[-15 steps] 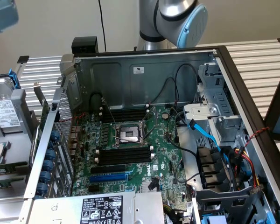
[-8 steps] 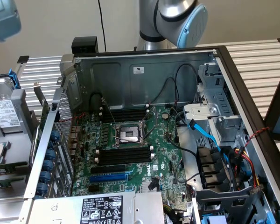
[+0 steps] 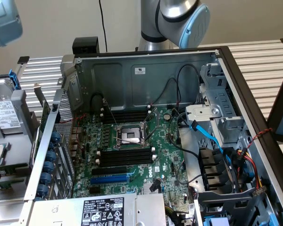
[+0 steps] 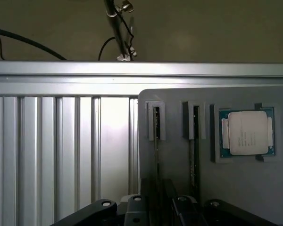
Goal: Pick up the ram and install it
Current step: 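Pick up the ram and move it above insertion slot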
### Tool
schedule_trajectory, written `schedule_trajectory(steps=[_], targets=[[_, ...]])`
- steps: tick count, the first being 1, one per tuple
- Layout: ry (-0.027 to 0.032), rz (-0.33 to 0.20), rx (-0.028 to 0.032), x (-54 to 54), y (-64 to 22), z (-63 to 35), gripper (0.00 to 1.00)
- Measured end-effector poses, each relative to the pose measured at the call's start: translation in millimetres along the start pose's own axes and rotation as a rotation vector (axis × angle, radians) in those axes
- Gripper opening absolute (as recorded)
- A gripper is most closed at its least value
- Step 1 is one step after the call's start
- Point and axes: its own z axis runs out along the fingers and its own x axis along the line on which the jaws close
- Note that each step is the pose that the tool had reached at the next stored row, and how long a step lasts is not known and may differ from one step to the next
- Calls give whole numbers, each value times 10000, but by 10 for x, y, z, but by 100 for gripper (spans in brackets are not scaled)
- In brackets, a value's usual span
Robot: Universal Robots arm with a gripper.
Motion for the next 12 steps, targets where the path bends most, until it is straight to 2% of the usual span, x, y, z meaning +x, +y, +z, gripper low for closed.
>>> schedule_trajectory(steps=[12], targets=[[0,0,2,-35,1,68,26]])
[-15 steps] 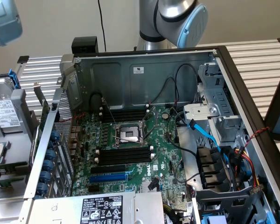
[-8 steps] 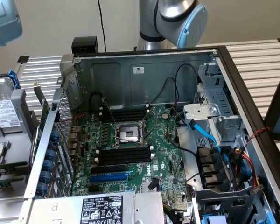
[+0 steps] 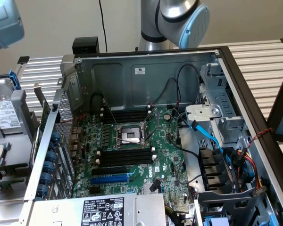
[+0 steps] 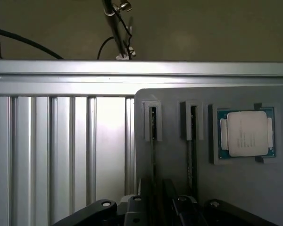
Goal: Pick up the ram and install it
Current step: 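Pick up the ram and move it above insertion slot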
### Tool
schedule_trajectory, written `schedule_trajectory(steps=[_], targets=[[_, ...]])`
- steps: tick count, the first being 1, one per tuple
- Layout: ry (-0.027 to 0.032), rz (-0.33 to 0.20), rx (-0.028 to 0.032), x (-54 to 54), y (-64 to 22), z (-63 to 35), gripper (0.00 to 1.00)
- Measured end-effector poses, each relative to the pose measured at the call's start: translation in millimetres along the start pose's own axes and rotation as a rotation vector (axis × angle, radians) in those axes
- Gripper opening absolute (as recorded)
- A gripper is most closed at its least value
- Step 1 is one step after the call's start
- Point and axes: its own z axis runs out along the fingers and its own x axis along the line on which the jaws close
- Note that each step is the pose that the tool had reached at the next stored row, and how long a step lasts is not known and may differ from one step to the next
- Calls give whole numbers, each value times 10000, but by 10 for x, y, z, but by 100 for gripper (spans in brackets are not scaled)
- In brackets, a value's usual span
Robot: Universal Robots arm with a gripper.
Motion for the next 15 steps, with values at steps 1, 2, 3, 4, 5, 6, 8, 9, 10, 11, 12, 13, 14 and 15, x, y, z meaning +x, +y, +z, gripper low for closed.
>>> schedule_trajectory(steps=[1,2,3,4,5,6,8,9,10,11,12,13,14,15], targets=[[1,0,0,0,0,14,26],[7,1,-3,1,0,18,26],[9,0,-4,1,0,18,26],[11,0,-5,1,0,18,26],[11,0,-5,1,0,18,26],[11,1,-4,0,0,19,26],[10,0,-2,0,0,20,26],[10,0,-2,0,0,20,26],[10,1,-3,0,0,21,26],[8,1,1,0,0,29,26],[9,0,6,1,1,34,26],[10,1,14,1,4,35,26],[10,1,23,0,5,35,26],[10,0,24,1,4,35,26]])
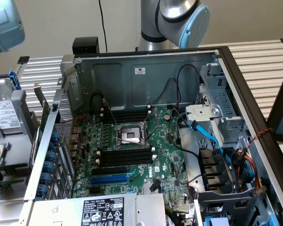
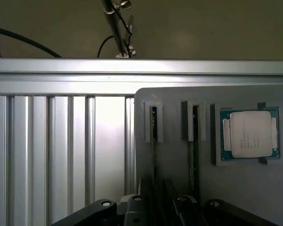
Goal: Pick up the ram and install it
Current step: 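Pick up the ram and move it above insertion slot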
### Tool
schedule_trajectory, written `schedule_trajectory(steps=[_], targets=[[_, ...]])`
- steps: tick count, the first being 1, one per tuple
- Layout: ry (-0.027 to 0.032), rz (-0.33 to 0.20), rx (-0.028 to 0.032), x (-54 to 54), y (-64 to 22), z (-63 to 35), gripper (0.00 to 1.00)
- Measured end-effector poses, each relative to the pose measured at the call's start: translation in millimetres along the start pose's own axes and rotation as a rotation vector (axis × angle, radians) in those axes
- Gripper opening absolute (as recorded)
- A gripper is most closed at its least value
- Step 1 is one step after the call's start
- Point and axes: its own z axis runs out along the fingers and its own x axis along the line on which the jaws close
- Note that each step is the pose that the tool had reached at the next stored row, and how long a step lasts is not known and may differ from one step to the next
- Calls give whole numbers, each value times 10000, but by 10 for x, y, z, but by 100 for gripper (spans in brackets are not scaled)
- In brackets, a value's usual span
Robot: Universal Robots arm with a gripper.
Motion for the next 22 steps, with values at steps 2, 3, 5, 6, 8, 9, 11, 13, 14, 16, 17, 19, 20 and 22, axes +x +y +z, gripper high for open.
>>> schedule_trajectory(steps=[2,3,5,6,8,9,11,13,14,16,17,19,20,22], targets=[[1,0,11,0,1,0,26],[-1,-1,74,-1,4,2,26],[-2,-7,204,0,5,2,26],[-2,-8,204,0,5,1,26],[-2,-8,205,0,5,1,26],[-2,-8,205,0,5,2,26],[-2,-8,204,-1,7,1,26],[-1,-8,205,-3,10,-1,26],[-1,-8,208,-3,10,-2,26],[-1,-8,209,-4,10,-2,26],[-1,-8,210,-4,10,-2,26],[1,-6,207,-5,30,-3,26],[1,-7,208,-4,42,-2,26],[0,-9,208,-3,48,-2,26]])
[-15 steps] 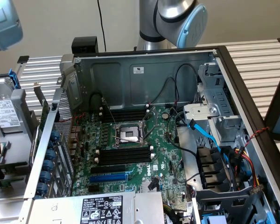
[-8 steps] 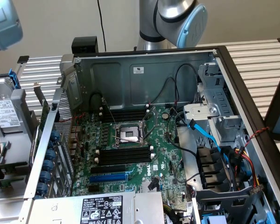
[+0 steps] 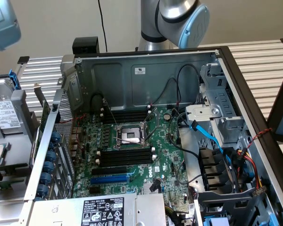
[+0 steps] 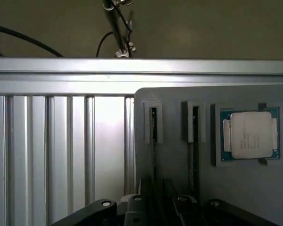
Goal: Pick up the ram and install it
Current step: 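Pick up the ram and move it above insertion slot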
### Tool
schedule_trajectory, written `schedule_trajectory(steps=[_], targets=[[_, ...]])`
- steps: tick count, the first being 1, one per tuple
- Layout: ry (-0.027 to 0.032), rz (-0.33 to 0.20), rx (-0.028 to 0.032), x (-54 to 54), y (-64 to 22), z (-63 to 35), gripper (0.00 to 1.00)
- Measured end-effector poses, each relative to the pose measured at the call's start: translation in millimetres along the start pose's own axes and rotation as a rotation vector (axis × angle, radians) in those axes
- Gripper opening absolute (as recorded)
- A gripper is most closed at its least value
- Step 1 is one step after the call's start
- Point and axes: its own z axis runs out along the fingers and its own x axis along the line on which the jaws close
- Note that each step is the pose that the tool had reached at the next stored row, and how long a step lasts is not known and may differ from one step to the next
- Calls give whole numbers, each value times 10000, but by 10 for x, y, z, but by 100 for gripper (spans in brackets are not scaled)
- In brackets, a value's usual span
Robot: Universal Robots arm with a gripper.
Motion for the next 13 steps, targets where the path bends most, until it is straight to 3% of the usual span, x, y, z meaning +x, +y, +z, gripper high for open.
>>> schedule_trajectory(steps=[13], targets=[[0,-79,-2,0,2,1,26]])
